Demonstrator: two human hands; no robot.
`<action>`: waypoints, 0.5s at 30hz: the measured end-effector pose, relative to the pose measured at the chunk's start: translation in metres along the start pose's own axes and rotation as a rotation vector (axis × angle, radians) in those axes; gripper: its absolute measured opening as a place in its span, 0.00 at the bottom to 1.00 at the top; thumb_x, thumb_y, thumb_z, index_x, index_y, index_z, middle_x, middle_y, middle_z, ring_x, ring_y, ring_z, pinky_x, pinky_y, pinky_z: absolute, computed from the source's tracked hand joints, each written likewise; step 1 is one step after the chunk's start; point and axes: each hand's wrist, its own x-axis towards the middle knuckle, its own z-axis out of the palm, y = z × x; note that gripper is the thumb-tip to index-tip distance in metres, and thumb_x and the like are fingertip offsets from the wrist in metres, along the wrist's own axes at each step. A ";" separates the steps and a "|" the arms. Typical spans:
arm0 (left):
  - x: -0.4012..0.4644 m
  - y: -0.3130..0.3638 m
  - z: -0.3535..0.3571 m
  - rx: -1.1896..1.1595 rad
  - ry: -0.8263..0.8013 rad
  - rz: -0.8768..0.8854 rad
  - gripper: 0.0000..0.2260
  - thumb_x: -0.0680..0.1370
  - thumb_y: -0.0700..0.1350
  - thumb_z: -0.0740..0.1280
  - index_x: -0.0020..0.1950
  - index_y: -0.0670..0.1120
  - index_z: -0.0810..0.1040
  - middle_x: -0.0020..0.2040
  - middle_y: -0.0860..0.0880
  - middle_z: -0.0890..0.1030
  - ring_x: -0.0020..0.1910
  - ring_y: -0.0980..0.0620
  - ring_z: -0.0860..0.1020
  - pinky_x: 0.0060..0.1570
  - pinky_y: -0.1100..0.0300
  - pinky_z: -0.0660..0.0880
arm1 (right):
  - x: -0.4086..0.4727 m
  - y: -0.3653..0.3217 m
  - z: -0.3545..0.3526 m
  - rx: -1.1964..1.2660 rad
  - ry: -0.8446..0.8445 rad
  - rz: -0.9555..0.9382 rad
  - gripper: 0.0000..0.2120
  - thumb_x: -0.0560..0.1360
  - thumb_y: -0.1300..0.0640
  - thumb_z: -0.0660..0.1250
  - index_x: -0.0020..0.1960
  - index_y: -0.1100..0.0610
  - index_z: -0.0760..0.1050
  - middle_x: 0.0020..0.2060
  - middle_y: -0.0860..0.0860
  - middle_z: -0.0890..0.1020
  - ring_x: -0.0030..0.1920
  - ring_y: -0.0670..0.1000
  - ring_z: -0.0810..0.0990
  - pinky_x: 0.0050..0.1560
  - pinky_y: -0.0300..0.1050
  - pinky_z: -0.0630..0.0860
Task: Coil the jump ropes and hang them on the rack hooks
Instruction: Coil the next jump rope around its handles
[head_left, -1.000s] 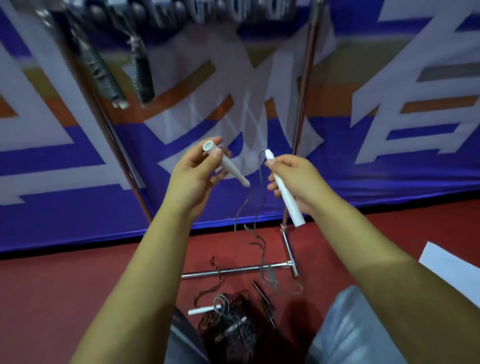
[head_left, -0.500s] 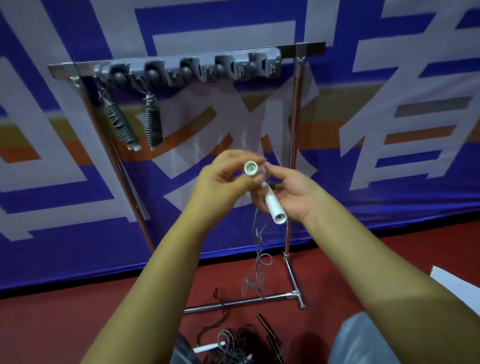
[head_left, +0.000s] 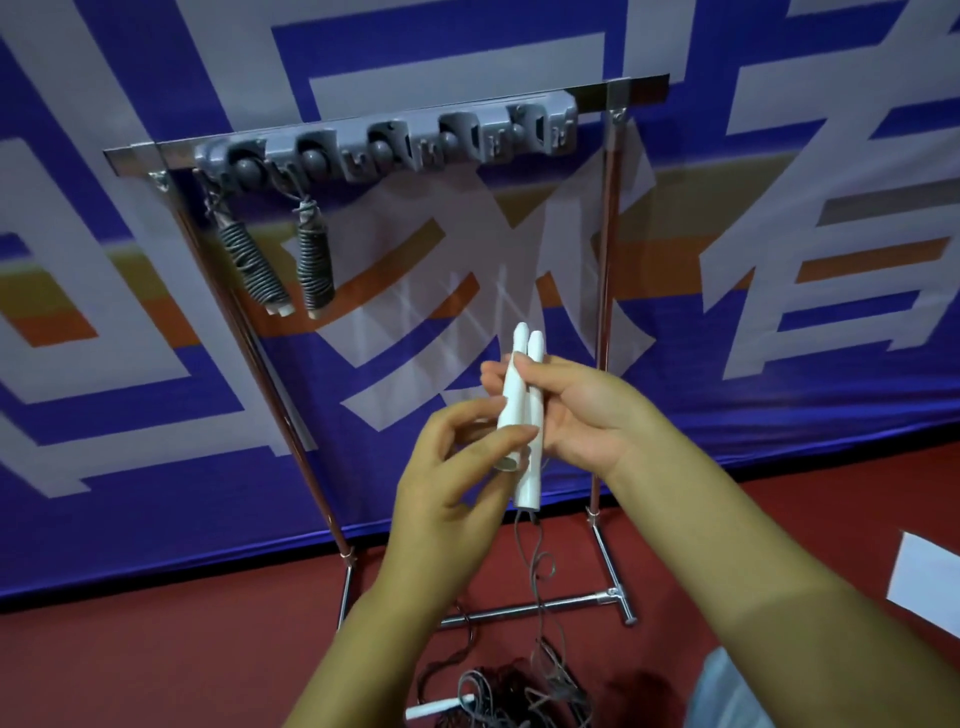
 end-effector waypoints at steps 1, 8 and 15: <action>-0.001 0.001 0.000 -0.008 -0.002 -0.012 0.13 0.74 0.42 0.65 0.58 0.53 0.78 0.60 0.54 0.73 0.59 0.59 0.74 0.54 0.69 0.72 | 0.000 0.000 -0.001 -0.004 -0.011 -0.026 0.07 0.80 0.64 0.60 0.56 0.65 0.73 0.45 0.57 0.83 0.41 0.51 0.84 0.36 0.47 0.82; -0.009 0.001 0.011 -0.150 -0.234 -0.037 0.15 0.76 0.51 0.68 0.62 0.51 0.78 0.67 0.54 0.71 0.64 0.53 0.75 0.59 0.61 0.74 | 0.002 -0.016 -0.017 0.039 0.044 -0.130 0.07 0.79 0.64 0.60 0.55 0.64 0.75 0.39 0.56 0.85 0.39 0.50 0.85 0.42 0.48 0.82; 0.059 -0.016 0.000 -0.534 -0.013 -0.463 0.15 0.76 0.57 0.60 0.60 0.55 0.77 0.61 0.54 0.80 0.62 0.55 0.76 0.60 0.56 0.73 | -0.011 -0.029 -0.019 -0.272 -0.143 -0.031 0.09 0.77 0.64 0.62 0.55 0.63 0.76 0.37 0.53 0.83 0.38 0.48 0.83 0.40 0.47 0.82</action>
